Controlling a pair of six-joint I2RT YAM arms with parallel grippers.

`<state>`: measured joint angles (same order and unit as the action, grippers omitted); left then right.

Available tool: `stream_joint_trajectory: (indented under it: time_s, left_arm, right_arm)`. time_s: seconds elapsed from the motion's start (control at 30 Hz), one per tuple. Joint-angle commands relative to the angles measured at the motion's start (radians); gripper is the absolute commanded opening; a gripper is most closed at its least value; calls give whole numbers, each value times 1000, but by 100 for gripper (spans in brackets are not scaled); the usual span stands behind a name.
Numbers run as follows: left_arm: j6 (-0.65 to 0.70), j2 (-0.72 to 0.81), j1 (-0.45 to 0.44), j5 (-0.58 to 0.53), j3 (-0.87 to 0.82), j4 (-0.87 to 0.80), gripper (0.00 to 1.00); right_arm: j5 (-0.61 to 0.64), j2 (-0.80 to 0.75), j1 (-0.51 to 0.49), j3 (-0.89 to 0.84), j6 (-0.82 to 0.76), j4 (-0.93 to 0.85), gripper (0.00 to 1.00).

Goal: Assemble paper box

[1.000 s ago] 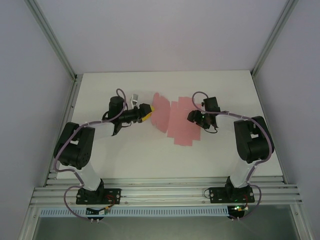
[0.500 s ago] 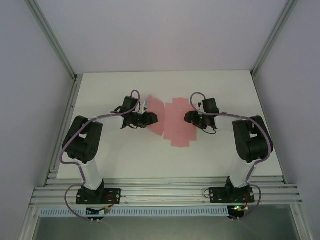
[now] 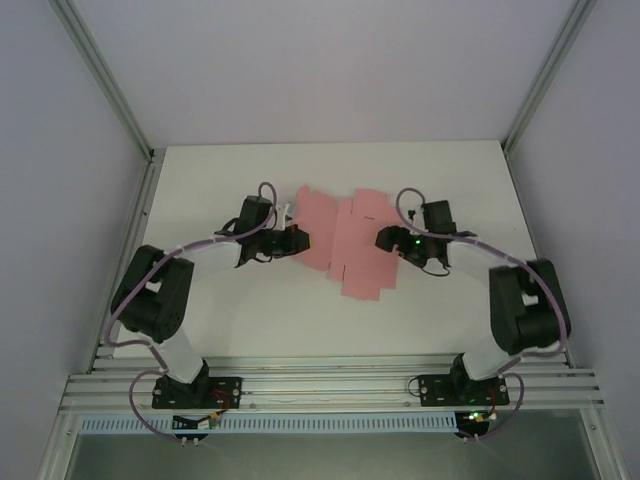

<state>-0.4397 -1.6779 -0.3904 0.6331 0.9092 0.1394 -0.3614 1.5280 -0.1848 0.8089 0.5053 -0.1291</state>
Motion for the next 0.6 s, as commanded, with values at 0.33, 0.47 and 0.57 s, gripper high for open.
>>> stream_joint_trajectory:
  time_s: [0.33,0.47,0.57]
  left_arm:
    - [-119,449,-3,185,-250,588,0]
    - [-161,506,-4,219,-266,642,0]
    - [-152,533,-4,200,-275,631,0]
  right_arm:
    - [-518,-371,258,-132,-18,190,87]
    - [-606,-381,262,-118,19,274,84]
    - [-657,-397,262,-115,32,316,77]
